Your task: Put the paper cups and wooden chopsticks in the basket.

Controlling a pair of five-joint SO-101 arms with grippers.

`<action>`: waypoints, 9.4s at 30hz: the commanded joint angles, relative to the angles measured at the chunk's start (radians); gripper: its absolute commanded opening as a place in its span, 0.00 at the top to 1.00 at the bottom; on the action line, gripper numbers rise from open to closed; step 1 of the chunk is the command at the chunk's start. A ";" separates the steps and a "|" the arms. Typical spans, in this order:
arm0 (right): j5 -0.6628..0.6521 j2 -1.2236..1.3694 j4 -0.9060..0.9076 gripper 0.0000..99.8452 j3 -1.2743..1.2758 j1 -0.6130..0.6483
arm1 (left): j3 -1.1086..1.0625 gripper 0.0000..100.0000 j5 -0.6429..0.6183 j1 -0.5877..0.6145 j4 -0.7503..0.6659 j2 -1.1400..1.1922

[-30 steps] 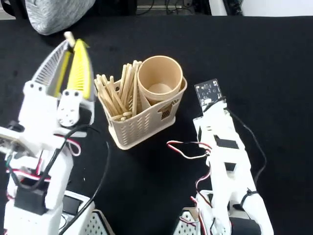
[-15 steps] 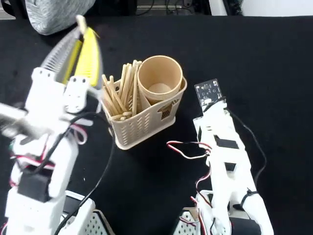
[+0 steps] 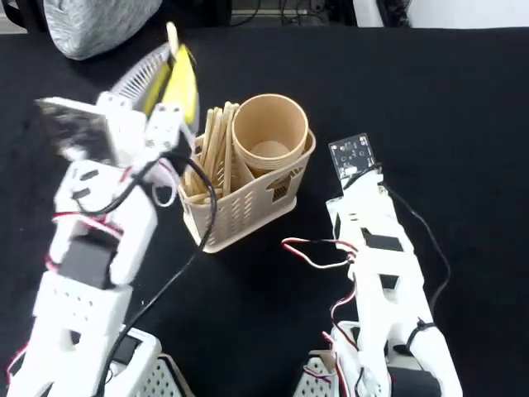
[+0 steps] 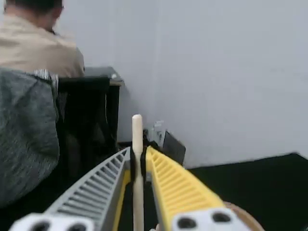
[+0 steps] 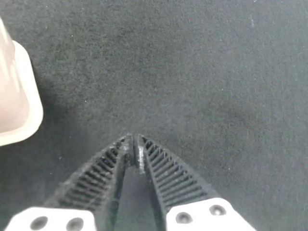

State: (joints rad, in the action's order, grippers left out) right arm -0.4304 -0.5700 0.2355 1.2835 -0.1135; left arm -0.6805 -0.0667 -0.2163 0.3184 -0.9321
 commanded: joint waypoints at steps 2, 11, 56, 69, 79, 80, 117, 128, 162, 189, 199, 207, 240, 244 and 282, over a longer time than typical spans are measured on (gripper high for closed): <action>-0.005 -0.004 -0.020 0.99 -0.005 0.005 | -0.140 0.83 0.026 -0.004 0.190 -0.094; -0.005 -0.004 -0.020 0.99 -0.005 0.008 | -0.206 0.76 -0.018 0.125 0.411 -0.381; -0.005 -0.371 -0.048 0.99 0.340 0.190 | -1.018 0.94 0.292 0.595 0.806 -0.890; -0.005 -0.539 0.114 0.99 0.398 -0.011 | -1.018 0.94 0.292 0.596 0.957 -0.890; -0.005 -0.544 0.115 0.99 0.398 -0.012 | -1.018 0.94 0.292 0.595 0.957 -0.890; -0.005 -0.544 0.115 0.99 0.398 -0.012 | -1.018 0.94 0.292 0.595 0.957 -0.890; -0.005 -0.567 0.149 0.99 0.398 -0.011 | -1.018 0.95 0.290 0.593 0.957 -0.891; -0.005 -0.567 0.149 0.99 0.398 -0.011 | -1.018 0.95 0.290 0.593 0.957 -0.891; -0.005 -0.567 0.150 0.99 0.398 -0.011 | -1.018 0.95 0.292 0.593 0.957 -0.891; -0.005 -0.567 0.150 0.99 0.398 -0.011 | -1.018 0.95 0.292 0.593 0.957 -0.891; -0.005 -0.567 0.150 0.99 0.398 -0.011 | -1.018 0.95 0.292 0.593 0.957 -0.891; -0.005 -0.567 0.150 0.99 0.398 -0.011 | -1.018 0.95 0.292 0.593 0.957 -0.891; -0.005 -0.567 0.150 0.99 0.398 -0.011 | -1.018 0.95 0.292 0.593 0.957 -0.891; -0.005 -0.567 0.150 0.99 0.398 -0.011 | -1.018 0.95 0.292 0.593 0.957 -0.891; -0.005 -0.567 0.150 0.99 0.398 -0.011 | -1.018 0.95 0.292 0.593 0.957 -0.891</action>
State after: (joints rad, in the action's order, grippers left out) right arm -0.4304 -1.1270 0.3828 1.6840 -0.1120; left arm -1.6794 0.2171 0.3805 1.2712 -1.8174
